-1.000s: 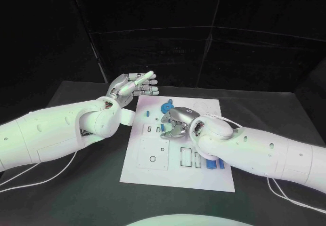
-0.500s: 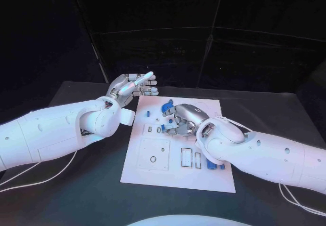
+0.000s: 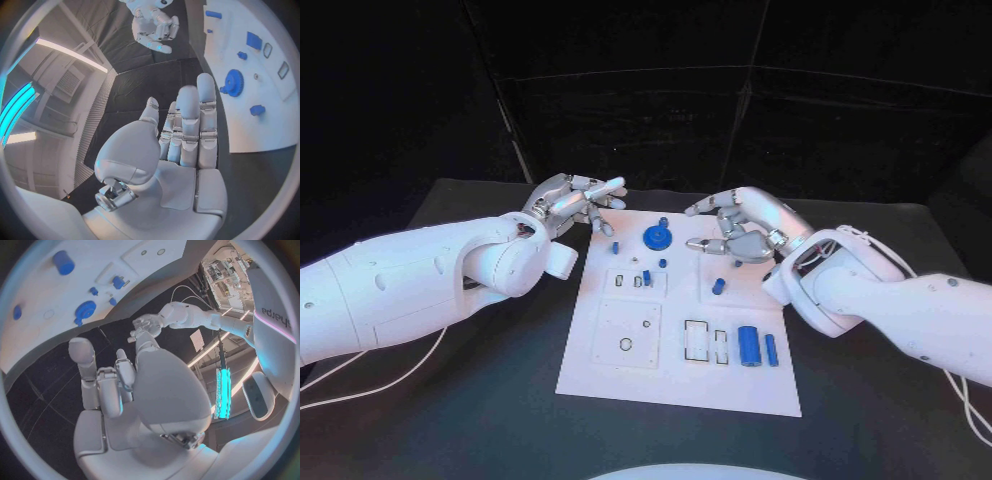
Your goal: Assemble the parts on the task board
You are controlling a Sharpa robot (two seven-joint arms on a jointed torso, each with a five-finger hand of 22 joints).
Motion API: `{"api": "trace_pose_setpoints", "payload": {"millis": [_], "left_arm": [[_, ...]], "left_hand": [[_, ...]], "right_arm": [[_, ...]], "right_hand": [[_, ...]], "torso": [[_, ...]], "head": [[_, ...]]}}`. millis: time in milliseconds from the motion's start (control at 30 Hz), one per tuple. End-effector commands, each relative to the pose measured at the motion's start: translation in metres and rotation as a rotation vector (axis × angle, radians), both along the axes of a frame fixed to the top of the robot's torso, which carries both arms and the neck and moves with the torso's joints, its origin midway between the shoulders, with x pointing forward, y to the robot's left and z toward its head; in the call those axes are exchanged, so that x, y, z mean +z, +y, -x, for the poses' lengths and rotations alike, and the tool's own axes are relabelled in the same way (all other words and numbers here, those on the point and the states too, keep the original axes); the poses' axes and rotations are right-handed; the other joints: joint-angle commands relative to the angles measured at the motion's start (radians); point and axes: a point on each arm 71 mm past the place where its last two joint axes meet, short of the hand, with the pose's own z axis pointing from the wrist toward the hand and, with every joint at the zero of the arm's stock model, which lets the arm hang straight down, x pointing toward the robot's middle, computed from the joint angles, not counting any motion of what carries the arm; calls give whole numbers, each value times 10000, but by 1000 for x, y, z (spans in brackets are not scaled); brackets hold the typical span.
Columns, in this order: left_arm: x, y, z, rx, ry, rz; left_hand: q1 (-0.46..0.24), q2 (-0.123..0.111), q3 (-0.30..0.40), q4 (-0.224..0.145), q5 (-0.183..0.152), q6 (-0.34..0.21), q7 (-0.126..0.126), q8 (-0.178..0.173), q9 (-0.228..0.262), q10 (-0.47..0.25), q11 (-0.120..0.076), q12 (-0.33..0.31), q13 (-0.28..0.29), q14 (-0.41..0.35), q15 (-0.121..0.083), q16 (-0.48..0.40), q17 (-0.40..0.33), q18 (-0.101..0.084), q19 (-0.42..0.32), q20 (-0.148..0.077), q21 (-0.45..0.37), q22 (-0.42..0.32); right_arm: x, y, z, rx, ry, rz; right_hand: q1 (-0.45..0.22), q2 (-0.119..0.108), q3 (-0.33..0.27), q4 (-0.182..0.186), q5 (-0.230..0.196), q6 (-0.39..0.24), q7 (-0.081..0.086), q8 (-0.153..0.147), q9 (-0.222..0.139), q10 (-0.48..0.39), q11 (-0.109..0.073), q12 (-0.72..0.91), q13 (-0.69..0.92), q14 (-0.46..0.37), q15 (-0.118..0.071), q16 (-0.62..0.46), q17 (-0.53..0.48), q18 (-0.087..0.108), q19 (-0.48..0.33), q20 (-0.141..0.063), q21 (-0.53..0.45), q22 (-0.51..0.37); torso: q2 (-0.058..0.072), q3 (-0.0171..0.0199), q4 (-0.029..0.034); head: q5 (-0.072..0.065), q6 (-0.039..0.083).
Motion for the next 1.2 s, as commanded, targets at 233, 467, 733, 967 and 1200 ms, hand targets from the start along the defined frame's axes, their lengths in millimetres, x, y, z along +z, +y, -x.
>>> {"api": "trace_pose_setpoints", "payload": {"millis": [233,467,733,967,1200], "left_arm": [[-22,-8,8,-2479,2199,-5355],[-19,-17,-1,-2979,2306,-8474],[-17,-43,-10,-3145,2264,-9994],[-18,-59,-14,-3295,2365,-10628],[-23,-69,-15,-3662,2590,-11198]], "left_hand": [[-1009,76,-595,691,-9,339,-527,685,359,759,-467,2098,1618,665,-420,6205,7186,-451,870,-419,4725,5086],[-1312,192,-1264,1291,10,520,-856,2087,1266,734,-810,6982,6244,1018,-685,7915,9825,-839,1160,-580,7110,8140],[-1561,97,-1930,1896,-26,-73,-1027,3641,2520,647,-949,9821,9311,1018,-770,7915,9825,-960,1107,-643,7844,9107],[-1647,-14,-2164,2115,-35,-372,-1053,4068,2924,651,-963,10086,9626,1018,-780,7915,9825,-1004,1137,-660,8066,9430],[-1602,30,-2172,2174,-31,-509,-1052,4222,3086,638,-961,10144,9702,1018,-777,7915,9825,-1017,1138,-657,8136,9533]], "right_arm": [[24,-39,-15,-726,265,-743],[25,-44,-20,-859,468,-535],[24,-43,-23,-884,601,-323],[23,-41,-22,-854,670,-240],[22,-38,-23,-833,754,-174]], "right_hand": [[56,40,12,-76,36,108,-1,54,-8,25,-84,58,28,793,-48,-37,1525,83,-53,-51,-44,3],[62,85,-8,-139,1,225,-35,128,0,106,-112,120,98,791,-69,-47,1509,85,-51,-70,-48,-5],[76,90,-33,-203,-12,319,-64,188,6,146,-137,151,130,791,-92,-51,1505,83,-45,-86,-46,-1],[69,91,-42,-211,-17,336,-69,199,7,166,-142,169,153,792,-96,-50,1509,82,-42,-91,-43,4],[46,98,-57,-213,-12,348,-73,208,4,182,-147,180,164,788,-101,-58,1490,82,-40,-96,-43,2]], "torso": [[-142,97,7],[-307,197,-8],[-394,213,-42],[-411,228,-47],[-405,225,-42]], "head": [[62,-54],[137,-109],[205,-172],[243,-199],[287,-260]]}}
